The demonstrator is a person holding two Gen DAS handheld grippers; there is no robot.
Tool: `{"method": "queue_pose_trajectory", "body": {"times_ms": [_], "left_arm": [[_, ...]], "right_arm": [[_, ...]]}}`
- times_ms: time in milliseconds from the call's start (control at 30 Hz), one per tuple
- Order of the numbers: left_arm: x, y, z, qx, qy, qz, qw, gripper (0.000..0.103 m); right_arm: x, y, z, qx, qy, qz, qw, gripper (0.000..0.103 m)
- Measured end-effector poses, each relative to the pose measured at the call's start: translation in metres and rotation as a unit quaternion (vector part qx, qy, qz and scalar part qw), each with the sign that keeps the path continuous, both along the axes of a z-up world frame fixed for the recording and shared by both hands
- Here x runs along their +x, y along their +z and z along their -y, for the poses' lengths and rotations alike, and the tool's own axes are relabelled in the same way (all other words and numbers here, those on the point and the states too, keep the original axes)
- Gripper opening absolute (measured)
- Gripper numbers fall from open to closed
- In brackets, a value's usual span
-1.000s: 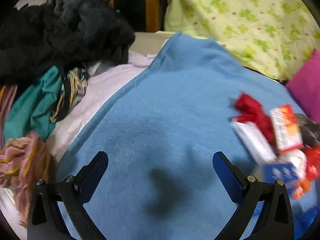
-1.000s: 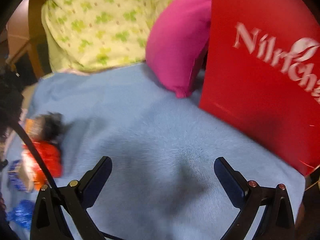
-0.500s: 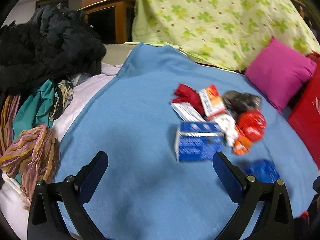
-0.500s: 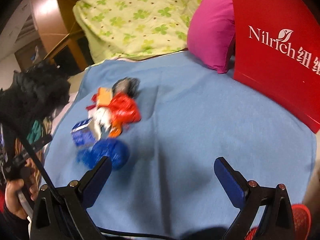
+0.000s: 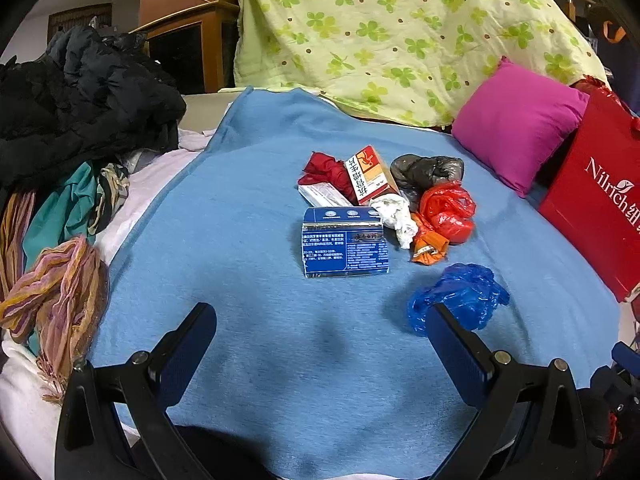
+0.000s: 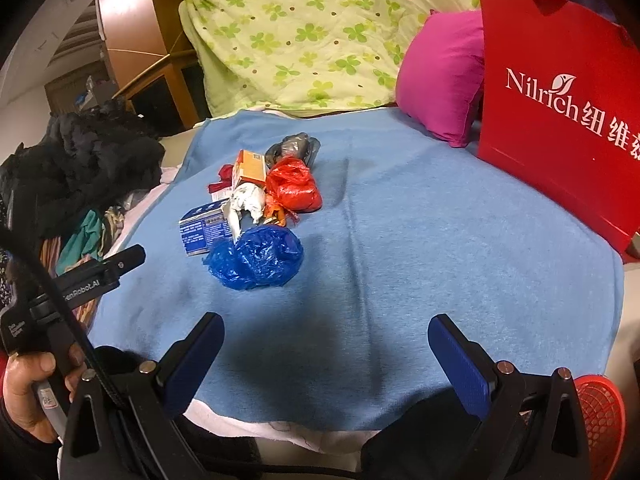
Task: Collect trash
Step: 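Move the right tool to the blue plastic bag and close on it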
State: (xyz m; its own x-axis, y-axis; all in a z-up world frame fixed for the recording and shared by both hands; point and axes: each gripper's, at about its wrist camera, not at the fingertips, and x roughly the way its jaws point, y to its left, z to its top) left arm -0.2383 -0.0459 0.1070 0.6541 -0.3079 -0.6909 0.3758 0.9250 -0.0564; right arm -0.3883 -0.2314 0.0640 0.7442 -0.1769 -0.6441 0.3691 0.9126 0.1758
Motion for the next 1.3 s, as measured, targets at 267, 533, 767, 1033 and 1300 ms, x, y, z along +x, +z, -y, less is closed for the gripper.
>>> {"method": "queue_pose_trajectory", "body": {"times_ms": [267, 533, 767, 1033, 1300], "left_arm": [[-0.0021, -0.0050, 0.0002, -0.001, -0.004, -0.007, 1.0000, 0.103], [-0.0050, -0.0032, 0.0013, -0.002, -0.007, -0.005, 1.0000, 0.103], [-0.0053, -0.0040, 0.0017, -0.002, -0.010, -0.004, 0.9999, 0.103], [-0.0043, -0.0067, 0.0016, 0.002, -0.011, -0.005, 0.9999, 0.103], [-0.0017, -0.0072, -0.0011, 0.002, -0.011, -0.004, 0.9999, 0.103]], "right_arm": [[0.0013, -0.0008, -0.0026, -0.008, 0.000, -0.003, 1.000, 0.103], [0.0002, 0.0003, -0.0029, -0.009, -0.004, -0.001, 1.000, 0.103], [0.0010, -0.0001, -0.0013, -0.012, -0.003, -0.001, 1.000, 0.103], [0.0044, -0.0019, -0.0039, -0.017, 0.003, -0.005, 1.000, 0.103], [0.0085, 0.0021, -0.0052, -0.022, 0.006, -0.002, 1.000, 0.103]]}}
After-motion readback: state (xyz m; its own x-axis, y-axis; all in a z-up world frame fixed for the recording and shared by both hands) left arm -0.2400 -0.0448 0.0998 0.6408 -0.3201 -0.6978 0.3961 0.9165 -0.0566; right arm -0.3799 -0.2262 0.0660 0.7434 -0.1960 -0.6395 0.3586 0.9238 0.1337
